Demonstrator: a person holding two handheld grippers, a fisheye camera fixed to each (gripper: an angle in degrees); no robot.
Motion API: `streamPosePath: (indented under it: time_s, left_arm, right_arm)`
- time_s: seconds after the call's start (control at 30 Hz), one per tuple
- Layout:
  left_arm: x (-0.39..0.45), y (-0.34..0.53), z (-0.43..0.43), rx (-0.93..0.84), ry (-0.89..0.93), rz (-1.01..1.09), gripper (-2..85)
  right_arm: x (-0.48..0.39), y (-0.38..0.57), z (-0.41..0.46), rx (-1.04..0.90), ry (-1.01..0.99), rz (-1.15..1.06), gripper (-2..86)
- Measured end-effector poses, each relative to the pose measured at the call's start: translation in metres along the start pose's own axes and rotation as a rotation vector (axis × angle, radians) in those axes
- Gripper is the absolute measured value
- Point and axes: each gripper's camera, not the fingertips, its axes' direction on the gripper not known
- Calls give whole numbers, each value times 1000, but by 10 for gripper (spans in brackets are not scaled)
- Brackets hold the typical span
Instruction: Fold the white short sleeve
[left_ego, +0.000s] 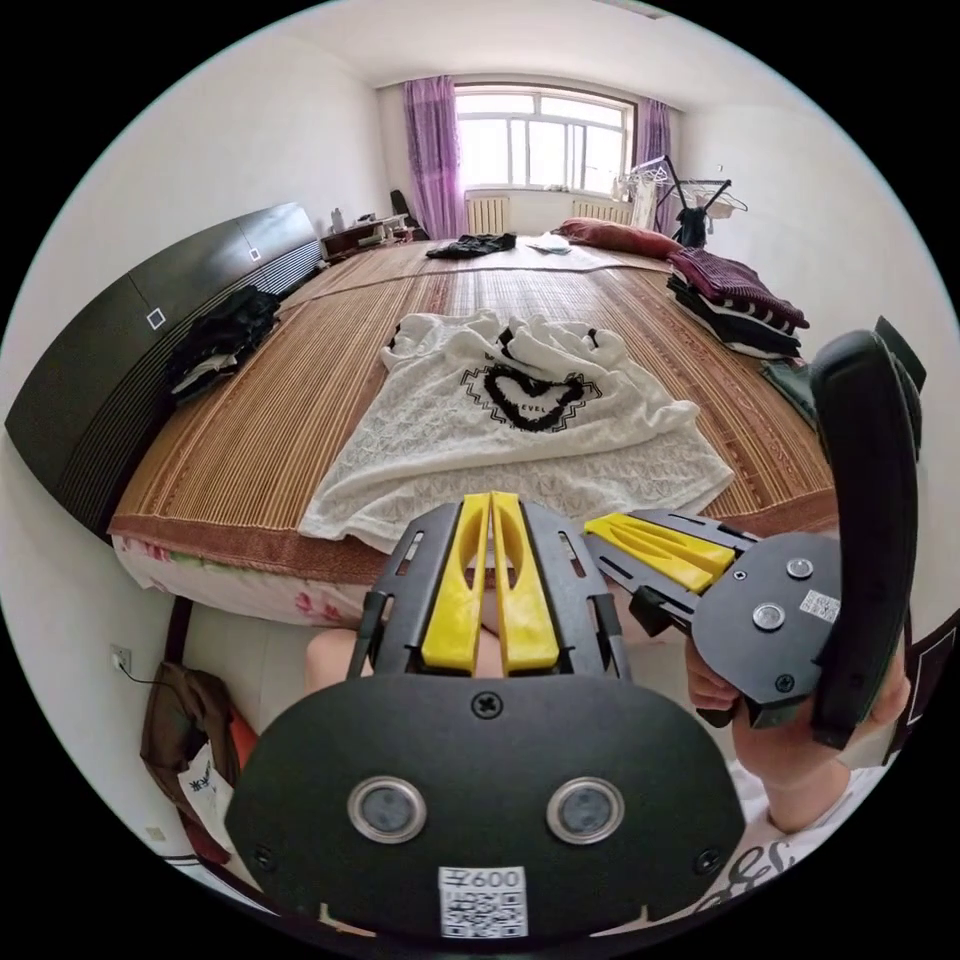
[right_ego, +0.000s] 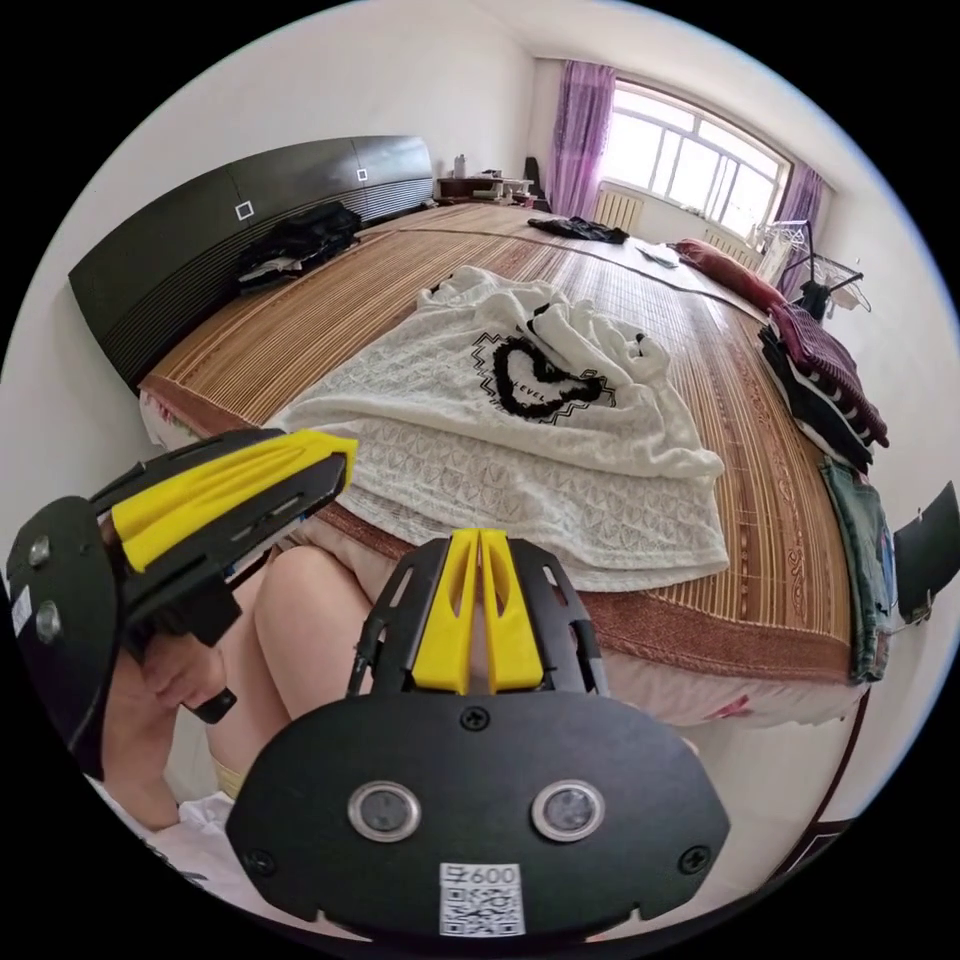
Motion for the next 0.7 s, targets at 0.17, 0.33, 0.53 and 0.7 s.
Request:
streamPosePath:
  time_s: [0.17, 0.33, 0.53, 0.7]
  left_arm:
    - [4, 14, 16, -18, 6, -10, 6]
    - [5, 19, 13, 1, -4, -20, 6]
    - [3, 27, 11, 20, 5, -53, 6]
    - [0, 28, 15, -1, 45, -74, 6]
  right_arm:
    - [-2, 7, -9, 30, 48, 9, -8]
    - [-6, 14, -9, 40, 49, 11, -8]
    - [-8, 21, -12, 55, 53, -3, -8]
    - [-4, 23, -11, 62, 75, -17, -8]
